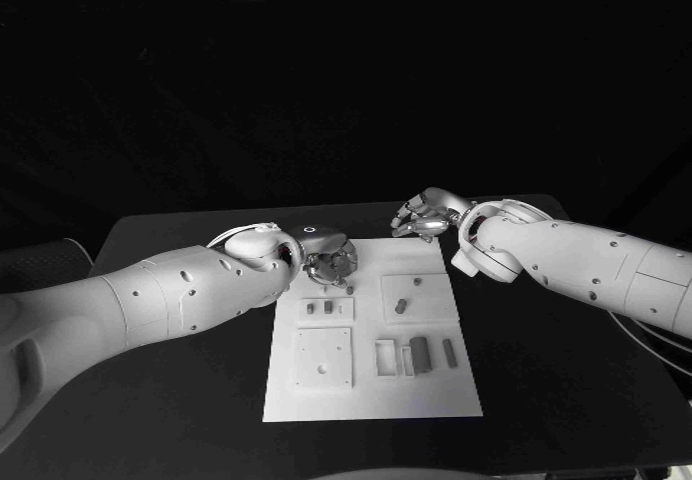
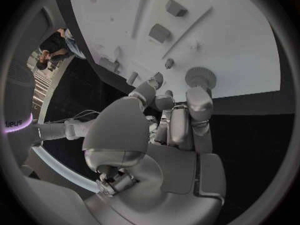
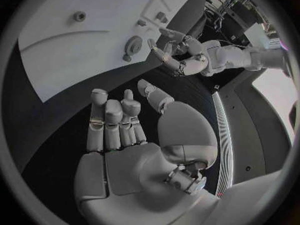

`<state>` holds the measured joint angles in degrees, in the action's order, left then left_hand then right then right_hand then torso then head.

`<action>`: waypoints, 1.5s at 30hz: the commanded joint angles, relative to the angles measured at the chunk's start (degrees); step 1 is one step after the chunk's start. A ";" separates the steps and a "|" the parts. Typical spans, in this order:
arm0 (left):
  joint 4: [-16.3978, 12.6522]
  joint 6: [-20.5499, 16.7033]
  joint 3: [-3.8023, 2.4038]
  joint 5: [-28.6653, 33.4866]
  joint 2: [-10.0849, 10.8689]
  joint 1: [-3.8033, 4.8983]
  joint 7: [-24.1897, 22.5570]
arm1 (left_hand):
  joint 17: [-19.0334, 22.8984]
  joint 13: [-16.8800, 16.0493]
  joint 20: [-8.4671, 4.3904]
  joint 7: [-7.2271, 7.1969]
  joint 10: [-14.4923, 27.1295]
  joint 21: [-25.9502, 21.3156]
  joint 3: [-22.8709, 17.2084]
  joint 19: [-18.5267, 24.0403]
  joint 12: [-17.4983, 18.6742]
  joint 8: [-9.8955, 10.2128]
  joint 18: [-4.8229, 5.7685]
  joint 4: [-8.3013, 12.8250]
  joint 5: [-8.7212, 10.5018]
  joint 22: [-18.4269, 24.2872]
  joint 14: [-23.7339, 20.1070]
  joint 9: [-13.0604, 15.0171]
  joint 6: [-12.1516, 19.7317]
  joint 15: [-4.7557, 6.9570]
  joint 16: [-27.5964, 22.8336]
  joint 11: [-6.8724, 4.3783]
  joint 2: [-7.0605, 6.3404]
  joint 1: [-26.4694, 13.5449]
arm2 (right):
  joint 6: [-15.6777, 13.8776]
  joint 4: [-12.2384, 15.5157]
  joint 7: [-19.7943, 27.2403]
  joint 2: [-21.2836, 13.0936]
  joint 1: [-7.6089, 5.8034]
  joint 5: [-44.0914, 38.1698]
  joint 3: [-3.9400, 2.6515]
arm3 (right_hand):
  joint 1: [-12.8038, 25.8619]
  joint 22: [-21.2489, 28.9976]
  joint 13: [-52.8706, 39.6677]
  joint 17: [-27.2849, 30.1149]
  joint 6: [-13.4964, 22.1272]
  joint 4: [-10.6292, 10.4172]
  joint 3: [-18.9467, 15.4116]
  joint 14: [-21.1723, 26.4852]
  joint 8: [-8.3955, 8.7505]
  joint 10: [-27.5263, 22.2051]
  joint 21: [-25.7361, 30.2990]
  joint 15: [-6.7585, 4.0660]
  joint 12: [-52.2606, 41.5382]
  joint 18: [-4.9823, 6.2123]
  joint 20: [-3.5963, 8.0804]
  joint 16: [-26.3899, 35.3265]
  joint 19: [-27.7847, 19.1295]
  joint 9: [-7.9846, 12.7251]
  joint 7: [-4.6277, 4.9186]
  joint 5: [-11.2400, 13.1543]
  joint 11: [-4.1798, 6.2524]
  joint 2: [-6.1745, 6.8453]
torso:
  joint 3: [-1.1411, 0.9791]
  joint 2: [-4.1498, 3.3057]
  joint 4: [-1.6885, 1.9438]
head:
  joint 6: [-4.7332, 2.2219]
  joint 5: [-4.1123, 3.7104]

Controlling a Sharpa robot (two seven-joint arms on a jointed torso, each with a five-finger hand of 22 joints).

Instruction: Assemble the parts on the task board

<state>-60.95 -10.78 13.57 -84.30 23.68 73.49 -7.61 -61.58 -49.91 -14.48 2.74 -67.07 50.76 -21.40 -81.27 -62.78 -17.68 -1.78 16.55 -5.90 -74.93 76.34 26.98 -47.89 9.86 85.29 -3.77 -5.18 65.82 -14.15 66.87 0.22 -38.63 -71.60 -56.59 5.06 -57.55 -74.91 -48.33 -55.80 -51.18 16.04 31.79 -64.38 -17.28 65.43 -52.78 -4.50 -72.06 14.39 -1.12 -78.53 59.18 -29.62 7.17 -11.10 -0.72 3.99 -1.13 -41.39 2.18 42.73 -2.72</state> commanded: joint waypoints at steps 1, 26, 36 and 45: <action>0.98 2.35 -0.04 -3.40 -0.85 0.01 -2.39 | 0.52 0.01 -0.14 0.09 0.73 -0.16 0.43 0.73 0.44 0.28 -7.16 0.11 0.41 -0.97 -0.73 -0.24 0.40 -0.09 -0.42 0.16 -0.32 0.20 | -0.09 0.10 0.59 0.03 0.02 -0.02 -0.02 | 0.63 -0.57 -0.06 0.09 -0.08 -0.22 0.05 -0.06 0.25 -0.20 0.24 -0.38 -0.18 0.61 -0.10 -0.24 0.41 0.01 0.45 -0.27 -0.39 0.10 | 0.01 -0.06 -0.05 | 0.04 -0.09; 5.10 2.13 -0.04 -3.12 -2.64 -1.70 -3.34 | 0.59 -0.15 -0.05 0.86 1.21 -0.08 0.40 1.38 0.60 0.44 -6.86 -0.07 -0.23 -1.03 -1.21 -0.90 -0.85 -0.76 -0.96 0.88 0.12 0.94 | -0.33 0.48 0.48 -0.02 0.00 -0.02 -0.03 | 0.72 -0.57 -0.07 0.09 -0.05 -0.31 0.04 -0.17 0.29 -0.16 0.19 -0.35 -0.23 0.61 -0.05 -0.28 0.54 -0.02 0.47 -0.28 -0.41 0.07 | -0.07 0.01 0.03 | 0.93 -0.20; 5.66 2.36 -0.06 -2.50 -3.41 -2.16 -3.60 | 0.33 -0.19 0.31 1.51 1.33 0.02 -0.68 1.49 0.68 0.35 -6.91 -0.47 -0.52 -1.01 -1.24 -1.28 -2.19 -1.34 -1.17 1.50 1.77 0.37 | -0.36 0.57 0.49 0.08 0.00 -0.02 -0.03 | 0.72 -0.56 -0.08 0.09 -0.05 -0.32 0.06 -0.20 0.30 -0.15 0.18 -0.35 -0.25 0.61 -0.03 -0.29 0.57 -0.04 0.47 -0.29 -0.42 0.06 | -0.04 0.08 0.00 | 0.99 -0.27; 6.45 1.07 -0.07 -2.88 -4.02 -2.71 -1.92 | -1.25 -0.24 0.53 1.70 0.82 0.29 -1.93 1.22 0.49 0.30 -7.13 -0.51 -0.43 -1.02 -0.28 -1.57 -3.23 -1.53 -0.88 1.68 1.98 0.49 | -0.41 0.70 0.40 0.04 -0.02 -0.02 -0.04 | 0.72 -0.56 -0.08 0.09 -0.05 -0.32 0.07 -0.23 0.31 -0.13 0.17 -0.35 -0.26 0.61 -0.01 -0.30 0.60 -0.05 0.47 -0.30 -0.42 0.05 | -0.06 0.01 -0.02 | 1.03 -0.31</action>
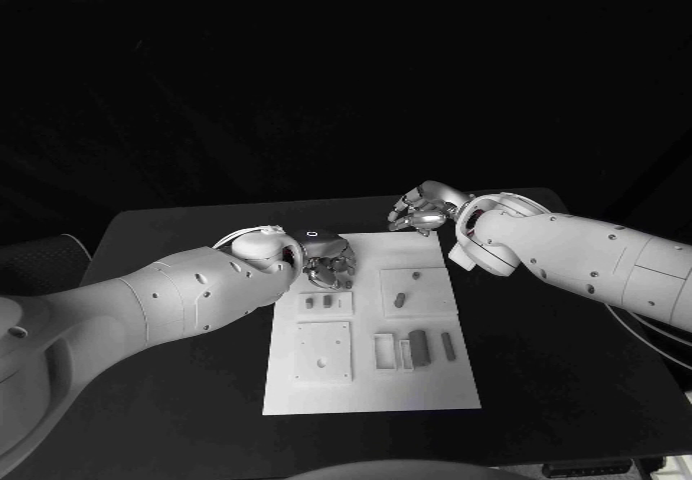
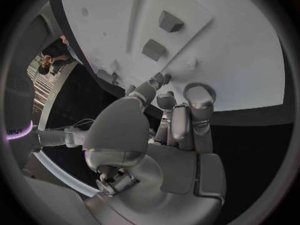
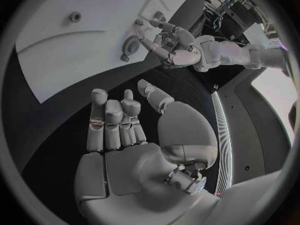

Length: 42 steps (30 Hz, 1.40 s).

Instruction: Assemble the parts on the task board

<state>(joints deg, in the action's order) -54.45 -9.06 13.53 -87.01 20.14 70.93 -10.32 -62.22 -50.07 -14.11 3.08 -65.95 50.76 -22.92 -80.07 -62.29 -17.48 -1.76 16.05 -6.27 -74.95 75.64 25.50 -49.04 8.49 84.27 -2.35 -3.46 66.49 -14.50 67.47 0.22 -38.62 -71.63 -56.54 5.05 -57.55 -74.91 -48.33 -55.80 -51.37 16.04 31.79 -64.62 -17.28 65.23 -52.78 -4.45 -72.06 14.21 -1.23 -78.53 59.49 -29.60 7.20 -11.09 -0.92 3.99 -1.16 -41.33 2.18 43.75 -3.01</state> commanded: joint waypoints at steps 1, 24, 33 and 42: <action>-0.06 -0.70 -0.04 -0.35 -0.57 -0.21 0.99 | -0.84 -0.05 0.20 1.38 -0.44 0.34 -0.53 -0.06 -0.02 0.06 -7.17 -0.06 -0.05 -0.99 0.58 -0.12 -2.29 -0.19 0.18 0.28 0.22 -0.30 | -0.07 0.13 0.38 0.00 0.00 -0.07 -0.03 | 0.72 -0.56 -0.08 0.10 0.14 -0.32 0.07 0.00 0.31 0.06 0.17 -0.40 -0.27 0.79 0.09 -0.30 0.30 -0.07 0.45 -0.30 -0.22 0.04 | 0.00 -0.01 0.00 | 0.09 -0.09; 1.28 -1.33 -0.07 -0.58 -1.63 -1.36 1.72 | -2.10 0.12 0.51 1.72 -1.08 0.57 -1.99 -0.49 -0.01 -0.06 -7.32 -0.17 -0.05 -0.87 1.49 -0.37 -3.70 -0.49 0.28 0.59 0.77 -0.59 | 0.06 0.20 0.23 0.33 -0.07 -0.07 -0.03 | 0.75 -0.55 -0.08 0.11 0.14 -0.35 0.09 -0.05 0.33 0.08 0.16 -0.40 -0.29 0.79 0.13 -0.31 0.36 -0.10 0.46 -0.30 -0.23 0.04 | 0.01 0.00 0.04 | 0.19 -0.35; 2.67 -1.80 -0.08 -0.44 -2.37 -1.43 1.91 | -2.33 0.15 0.64 1.85 -1.18 0.63 -2.49 -0.56 -0.02 0.07 -7.36 -0.44 -0.03 -0.86 1.61 -0.52 -3.86 -0.62 0.24 0.72 1.24 -0.93 | 0.09 0.16 0.20 0.39 -0.11 -0.07 -0.03 | 0.78 -0.54 -0.08 0.11 0.14 -0.36 0.09 -0.06 0.33 0.09 0.17 -0.39 -0.29 0.79 0.13 -0.31 0.37 -0.12 0.46 -0.30 -0.23 0.05 | 0.01 0.05 0.07 | 0.26 -0.47; 3.15 -0.86 -0.08 0.28 -2.93 -1.53 1.49 | -2.77 0.15 0.73 1.89 -1.24 0.70 -2.56 -0.60 -0.05 0.20 -7.42 -0.65 0.35 -0.87 1.82 -0.64 -3.95 -0.68 0.29 0.76 1.46 -1.55 | 0.14 0.14 0.21 0.51 -0.13 -0.07 -0.03 | 0.79 -0.54 -0.08 0.11 0.13 -0.37 0.09 -0.07 0.34 0.09 0.17 -0.39 -0.30 0.79 0.14 -0.31 0.38 -0.13 0.46 -0.30 -0.23 0.06 | 0.04 0.04 0.06 | 0.32 -0.44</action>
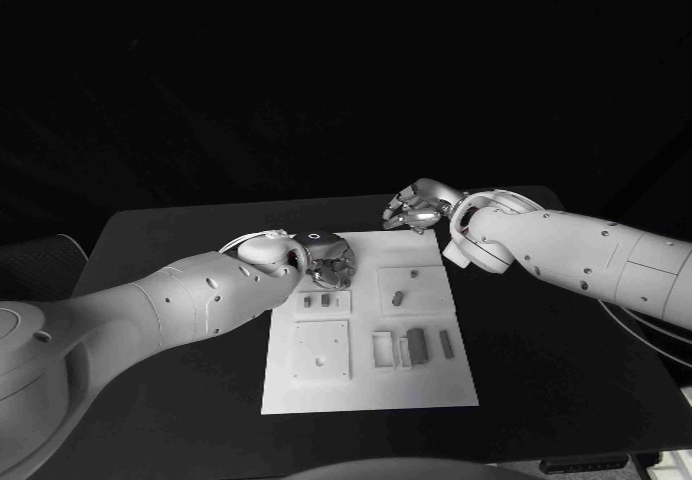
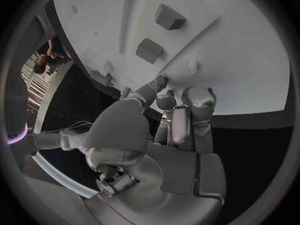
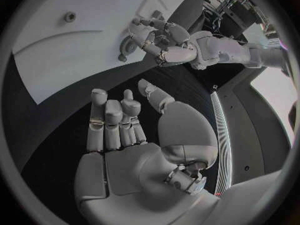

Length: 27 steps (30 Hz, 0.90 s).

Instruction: Assemble the parts on the task board

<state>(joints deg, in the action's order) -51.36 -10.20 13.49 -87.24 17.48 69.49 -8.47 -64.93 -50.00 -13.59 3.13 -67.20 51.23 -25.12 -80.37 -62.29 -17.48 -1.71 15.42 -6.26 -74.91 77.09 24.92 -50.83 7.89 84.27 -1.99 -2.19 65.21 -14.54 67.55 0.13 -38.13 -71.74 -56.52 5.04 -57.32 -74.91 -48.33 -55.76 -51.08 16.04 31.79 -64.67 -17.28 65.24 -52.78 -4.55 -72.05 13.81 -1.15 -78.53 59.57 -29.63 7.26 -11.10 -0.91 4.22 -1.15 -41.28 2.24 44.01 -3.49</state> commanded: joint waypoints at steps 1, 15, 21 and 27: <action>0.06 0.31 -0.04 0.53 -0.27 -0.15 -0.38 | -0.08 0.07 0.21 1.83 0.00 0.23 -0.37 -0.30 -0.05 0.21 -7.47 -0.02 0.36 -0.91 0.37 -0.07 -2.16 -0.07 0.29 0.40 0.19 -0.28 | 0.19 0.07 0.29 0.02 -0.03 -0.08 -0.03 | 0.56 -0.54 -0.08 0.06 -0.16 -0.37 0.09 -0.03 0.34 0.08 0.17 -0.29 -0.30 1.19 0.06 -0.31 0.30 -0.10 0.39 -0.30 -0.23 -0.17 | 0.03 -0.01 0.01 | 0.06 0.07; -0.19 1.10 -0.04 0.60 -0.16 -0.23 -0.58 | -0.19 0.07 0.21 1.84 0.00 0.26 -0.39 -0.28 -0.06 0.28 -7.54 0.15 0.44 -0.92 0.40 -0.13 -2.18 -0.08 0.28 0.40 0.10 -0.38 | 0.24 0.02 0.29 0.05 -0.03 -0.08 -0.03 | 0.56 -0.53 -0.08 0.07 -0.16 -0.37 0.11 -0.04 0.35 0.08 0.17 -0.29 -0.31 1.19 0.08 -0.31 0.31 -0.12 0.39 -0.30 -0.23 -0.16 | 0.05 0.01 0.04 | 0.16 0.06; -0.06 1.21 -0.03 0.60 -0.25 -0.26 -0.72 | -0.33 0.08 0.22 1.84 -0.02 0.29 -0.47 -0.27 -0.07 0.18 -7.59 0.27 0.43 -0.93 0.45 -0.11 -2.49 -0.08 0.28 0.41 0.18 -0.40 | 0.25 -0.02 0.30 0.11 -0.03 -0.08 -0.03 | 0.57 -0.53 -0.07 0.07 -0.16 -0.37 0.11 -0.04 0.35 0.08 0.17 -0.29 -0.31 1.19 0.08 -0.30 0.31 -0.13 0.39 -0.29 -0.23 -0.15 | 0.05 0.00 0.03 | 0.15 0.05; 0.06 1.18 -0.03 0.60 -0.36 -0.38 -0.76 | -0.58 0.07 0.24 1.84 -0.06 0.33 -0.61 -0.27 -0.10 0.05 -7.64 0.37 0.42 -0.94 0.55 -0.09 -2.85 -0.08 0.31 0.40 0.35 -0.38 | 0.29 -0.08 0.31 0.19 -0.03 -0.08 -0.03 | 0.58 -0.53 -0.07 0.07 -0.16 -0.38 0.11 -0.05 0.35 0.09 0.17 -0.29 -0.31 1.19 0.09 -0.31 0.32 -0.13 0.39 -0.29 -0.23 -0.15 | 0.05 -0.01 0.02 | 0.22 0.03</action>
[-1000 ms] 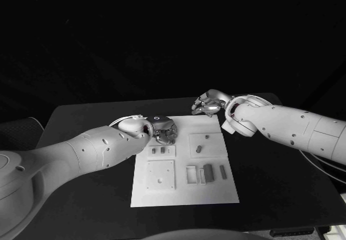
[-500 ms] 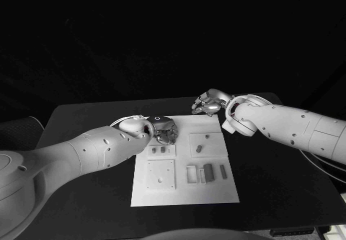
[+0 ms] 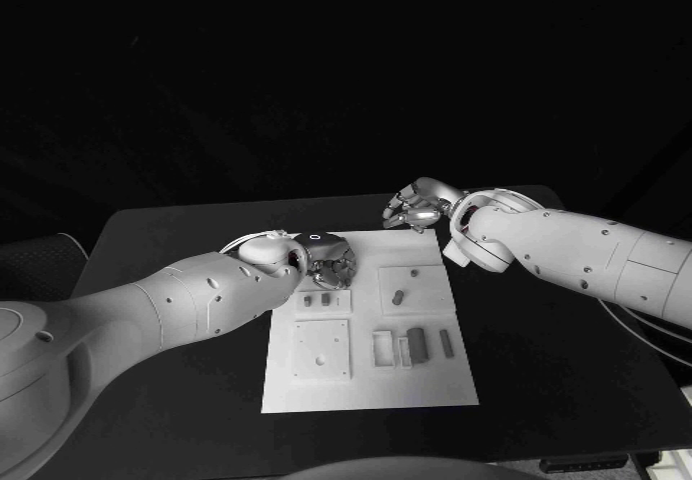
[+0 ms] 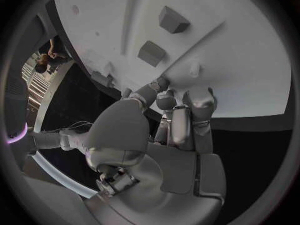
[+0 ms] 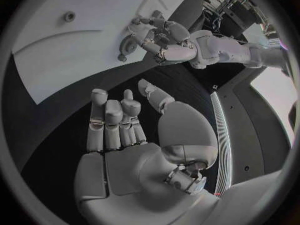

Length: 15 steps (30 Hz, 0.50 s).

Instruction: Assemble the parts on the task board

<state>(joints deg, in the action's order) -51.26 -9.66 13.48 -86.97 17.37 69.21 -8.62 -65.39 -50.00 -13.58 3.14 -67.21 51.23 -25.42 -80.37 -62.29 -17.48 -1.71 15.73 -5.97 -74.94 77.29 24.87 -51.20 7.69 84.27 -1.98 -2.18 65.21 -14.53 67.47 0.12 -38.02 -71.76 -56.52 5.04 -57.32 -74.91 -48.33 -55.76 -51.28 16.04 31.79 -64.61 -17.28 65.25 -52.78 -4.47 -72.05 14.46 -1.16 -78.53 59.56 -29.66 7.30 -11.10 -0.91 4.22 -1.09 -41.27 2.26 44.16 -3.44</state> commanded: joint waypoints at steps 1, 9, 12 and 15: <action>-0.03 0.67 -0.02 0.33 -0.26 -0.16 -0.63 | -0.23 0.07 0.24 1.84 -0.07 0.36 -0.37 -0.27 -0.12 -0.06 -7.66 0.09 0.12 -0.92 0.40 0.00 -2.78 0.11 0.32 0.41 0.44 -0.41 | 0.28 -0.01 0.31 0.10 -0.01 -0.09 -0.03 | 0.58 -0.53 -0.07 0.07 0.04 -0.38 0.11 -0.11 0.35 0.08 0.17 -0.37 -0.31 0.54 0.10 -0.30 0.33 -0.10 0.35 -0.29 -0.24 -0.15 | -0.01 -0.03 -0.01 | 0.09 -0.01; 0.04 1.06 -0.02 0.33 -0.20 -0.21 -0.95 | -0.45 0.08 0.29 1.87 -0.11 0.44 -0.67 -0.24 -0.13 -0.27 -7.70 0.19 -0.14 -0.94 0.45 0.05 -3.45 0.07 0.30 0.44 0.66 -0.43 | 0.33 -0.07 0.26 0.12 -0.01 -0.09 -0.03 | 0.59 -0.53 -0.07 0.08 0.04 -0.39 0.11 -0.11 0.36 0.09 0.17 -0.37 -0.32 0.54 0.10 -0.30 0.34 -0.11 0.35 -0.29 -0.24 -0.16 | -0.03 -0.03 0.01 | 0.19 -0.10; 0.01 1.20 -0.02 0.34 -0.22 -0.21 -1.15 | -0.53 0.09 0.31 1.88 -0.12 0.45 -0.75 -0.23 -0.14 -0.31 -7.71 0.21 -0.17 -0.94 0.47 0.06 -3.59 0.06 0.30 0.45 0.75 -0.42 | 0.33 -0.13 0.27 0.20 -0.01 -0.09 -0.03 | 0.60 -0.53 -0.07 0.08 0.04 -0.39 0.11 -0.12 0.36 0.09 0.18 -0.37 -0.32 0.54 0.10 -0.30 0.34 -0.11 0.35 -0.29 -0.24 -0.15 | -0.03 -0.01 0.02 | 0.22 -0.12; 0.01 1.16 -0.02 0.34 -0.25 -0.21 -1.15 | -0.62 0.09 0.32 1.89 -0.13 0.47 -0.82 -0.23 -0.14 -0.35 -7.72 0.23 -0.18 -0.95 0.50 0.07 -3.71 0.05 0.31 0.46 0.81 -0.41 | 0.36 -0.13 0.28 0.24 -0.01 -0.09 -0.03 | 0.60 -0.53 -0.07 0.08 0.04 -0.40 0.12 -0.12 0.36 0.09 0.18 -0.37 -0.32 0.54 0.10 -0.30 0.34 -0.11 0.35 -0.29 -0.24 -0.16 | -0.05 -0.02 0.02 | 0.27 -0.12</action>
<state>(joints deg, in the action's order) -51.16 -9.44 13.46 -86.89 17.30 69.06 -8.93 -65.97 -50.00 -13.57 2.95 -67.29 51.46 -25.91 -80.38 -62.29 -17.48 -1.70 15.90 -5.98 -74.93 77.29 24.88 -51.40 7.68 84.27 -1.88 -1.95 64.98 -14.52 67.33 0.12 -37.86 -71.76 -56.52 5.04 -57.32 -74.91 -48.33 -55.76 -51.30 15.88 31.95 -64.69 -17.28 65.25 -52.78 -4.39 -72.05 14.27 -1.16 -78.53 59.56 -29.72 7.29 -11.09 -0.91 4.22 -1.13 -41.29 2.26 44.38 -3.55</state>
